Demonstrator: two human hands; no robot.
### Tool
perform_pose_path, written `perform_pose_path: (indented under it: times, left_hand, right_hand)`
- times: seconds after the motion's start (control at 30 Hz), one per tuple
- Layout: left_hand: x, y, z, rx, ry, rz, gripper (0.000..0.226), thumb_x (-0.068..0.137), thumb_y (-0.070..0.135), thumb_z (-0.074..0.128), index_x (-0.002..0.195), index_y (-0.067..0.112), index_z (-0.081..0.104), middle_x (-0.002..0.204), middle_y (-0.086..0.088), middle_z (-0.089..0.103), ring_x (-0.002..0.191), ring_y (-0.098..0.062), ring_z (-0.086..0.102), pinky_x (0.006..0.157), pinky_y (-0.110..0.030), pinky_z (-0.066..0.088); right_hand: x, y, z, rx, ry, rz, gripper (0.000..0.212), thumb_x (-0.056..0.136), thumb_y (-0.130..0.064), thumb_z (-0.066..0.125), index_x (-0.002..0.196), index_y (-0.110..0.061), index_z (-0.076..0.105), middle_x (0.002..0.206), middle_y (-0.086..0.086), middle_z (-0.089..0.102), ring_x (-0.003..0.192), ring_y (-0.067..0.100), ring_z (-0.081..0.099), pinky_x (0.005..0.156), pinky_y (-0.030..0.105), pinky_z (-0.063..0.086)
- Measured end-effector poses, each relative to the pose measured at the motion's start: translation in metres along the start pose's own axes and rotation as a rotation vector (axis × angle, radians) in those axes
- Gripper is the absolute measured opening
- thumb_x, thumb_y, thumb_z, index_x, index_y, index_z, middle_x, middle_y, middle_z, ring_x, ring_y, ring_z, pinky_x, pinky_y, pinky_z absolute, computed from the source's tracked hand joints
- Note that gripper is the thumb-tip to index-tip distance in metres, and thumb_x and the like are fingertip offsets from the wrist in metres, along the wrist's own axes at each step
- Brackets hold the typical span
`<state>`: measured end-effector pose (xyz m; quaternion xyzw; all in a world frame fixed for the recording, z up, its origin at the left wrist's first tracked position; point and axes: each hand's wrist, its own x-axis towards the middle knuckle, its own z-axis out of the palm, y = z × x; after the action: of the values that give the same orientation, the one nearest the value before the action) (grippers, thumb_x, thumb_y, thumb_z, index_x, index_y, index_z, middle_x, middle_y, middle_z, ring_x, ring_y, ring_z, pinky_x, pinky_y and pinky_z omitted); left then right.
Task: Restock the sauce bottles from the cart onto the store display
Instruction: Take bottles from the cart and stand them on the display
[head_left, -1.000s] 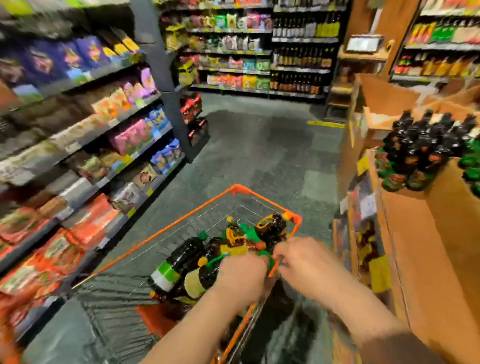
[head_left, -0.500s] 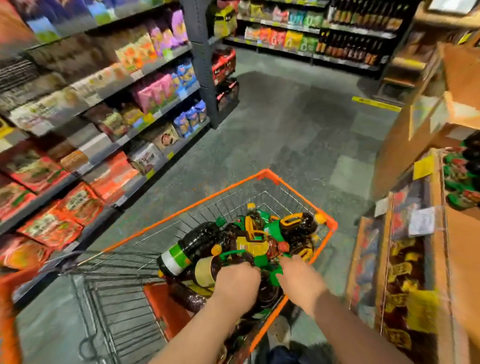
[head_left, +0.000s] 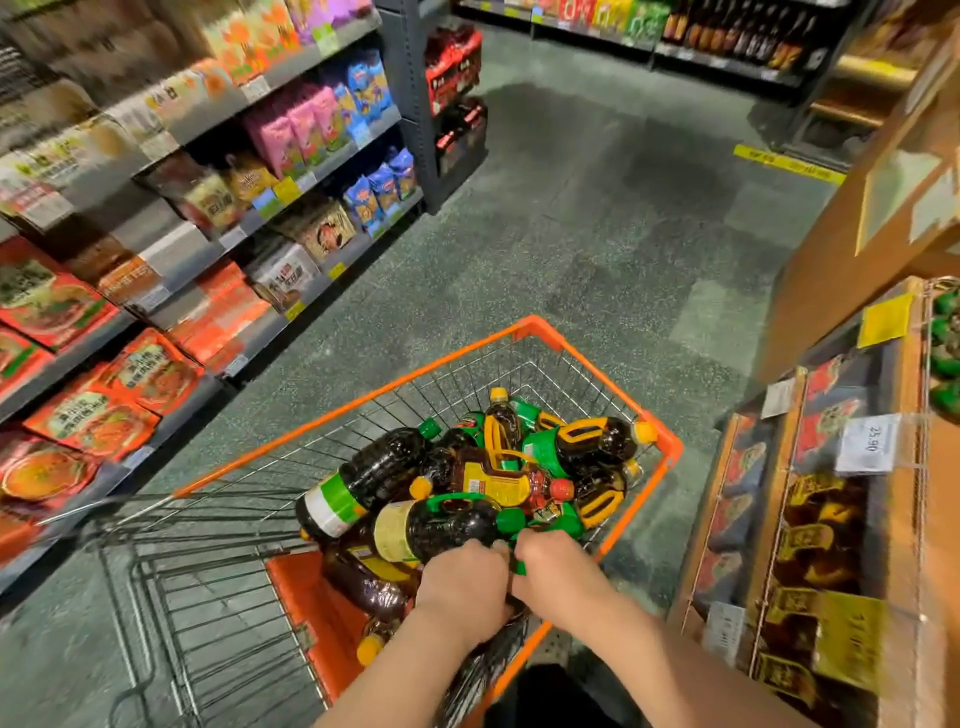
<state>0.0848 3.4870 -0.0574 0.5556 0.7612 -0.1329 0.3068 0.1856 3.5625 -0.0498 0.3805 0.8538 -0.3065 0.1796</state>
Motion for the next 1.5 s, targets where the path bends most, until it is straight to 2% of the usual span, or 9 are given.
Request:
perform_pose_path:
  times: [0.13,0.27,0.4,0.57,0.87,1.07,1.2,1.37,1.5]
  left_hand:
    - [-0.007,-0.009,-0.009,0.052,-0.021,-0.026,0.059,0.083,0.046,0.066,0.130,0.019,0.044,0.115,-0.007,0.060,0.104,-0.029,0.062,0.078,-0.038,0.051]
    - [-0.026,-0.019,-0.018,0.091,-0.022,-0.059,0.061,0.081,0.049,0.068,0.129,0.017,0.047,0.118,-0.005,0.062,0.107,-0.028,0.063,0.082,-0.039,0.052]
    - [-0.056,-0.022,-0.041,0.098,0.054,-0.044,0.049,0.085,0.042,0.061,0.126,0.018,0.050,0.118,-0.007,0.061,0.109,-0.028,0.061,0.082,-0.037,0.051]
    - [-0.100,0.001,-0.091,0.138,0.139,0.047,0.058,0.069,0.061,0.068,0.108,0.019,0.061,0.109,-0.005,0.064,0.102,-0.027,0.064,0.080,-0.034,0.052]
    - [-0.164,0.097,-0.136,0.332,0.297,0.478,0.073,0.048,0.085,0.059,0.098,0.031,0.062,0.091,0.005,0.069,0.090,-0.016,0.067,0.064,-0.027,0.049]
    - [-0.202,0.184,-0.121,0.456,0.259,0.876,0.084,0.039,0.091,0.039,0.083,0.023,0.061,0.071,0.001,0.062,0.068,-0.015,0.061,0.055,-0.028,0.047]
    - [-0.234,0.243,-0.097,0.596,0.211,1.022,0.078,0.049,0.090,0.049,0.085,0.021,0.056,0.067,0.001,0.050,0.071,-0.018,0.058,0.052,-0.029,0.040]
    - [-0.270,0.315,-0.050,0.610,0.133,1.241,0.074,0.053,0.086,0.055,0.073,0.015,0.052,0.063,-0.004,0.051,0.066,-0.025,0.053,0.051,-0.034,0.035]
    - [-0.306,0.364,-0.011,0.673,-0.008,1.372,0.069,0.058,0.083,0.059,0.071,0.015,0.052,0.059,0.003,0.047,0.051,-0.016,0.044,0.046,-0.028,0.034]
  right_hand:
    - [-0.012,-0.023,-0.013,0.003,-0.026,-0.082,0.015,0.082,-0.014,0.062,0.095,-0.010,0.056,0.084,0.006,0.049,0.077,0.024,0.049,0.062,0.029,0.037]
    - [-0.029,-0.049,-0.022,-0.064,0.015,-0.146,0.018,0.081,-0.009,0.059,0.098,-0.007,0.058,0.089,0.010,0.053,0.087,0.029,0.055,0.068,0.033,0.041]
    - [-0.047,-0.064,-0.034,-0.107,0.165,-0.150,0.025,0.075,-0.019,0.063,0.095,-0.004,0.063,0.092,0.011,0.061,0.090,0.030,0.056,0.070,0.034,0.046]
    - [-0.102,-0.066,-0.069,-0.162,0.345,-0.120,0.031,0.069,-0.030,0.063,0.091,-0.009,0.071,0.087,0.009,0.067,0.088,0.028,0.061,0.075,0.038,0.053]
    - [-0.263,-0.053,-0.104,-0.071,0.658,0.146,0.032,0.080,-0.035,0.061,0.105,-0.015,0.068,0.101,0.012,0.063,0.100,0.031,0.058,0.083,0.037,0.049]
    - [-0.365,-0.027,-0.084,-0.028,0.736,0.474,0.029,0.085,-0.038,0.061,0.104,-0.017,0.062,0.094,0.006,0.043,0.094,0.027,0.051,0.069,0.028,0.030]
    - [-0.418,-0.002,-0.051,-0.010,0.814,0.638,0.027,0.084,-0.040,0.059,0.099,-0.018,0.058,0.106,0.006,0.055,0.109,0.026,0.053,0.081,0.030,0.044]
    - [-0.493,0.019,-0.003,0.037,0.948,0.862,0.029,0.073,-0.041,0.052,0.063,-0.016,0.041,0.066,-0.002,0.043,0.063,0.022,0.049,0.051,0.028,0.036]
    - [-0.552,0.024,0.032,0.220,0.949,1.041,0.029,0.075,-0.043,0.061,0.094,-0.021,0.064,0.089,-0.001,0.056,0.078,0.018,0.053,0.066,0.037,0.052]
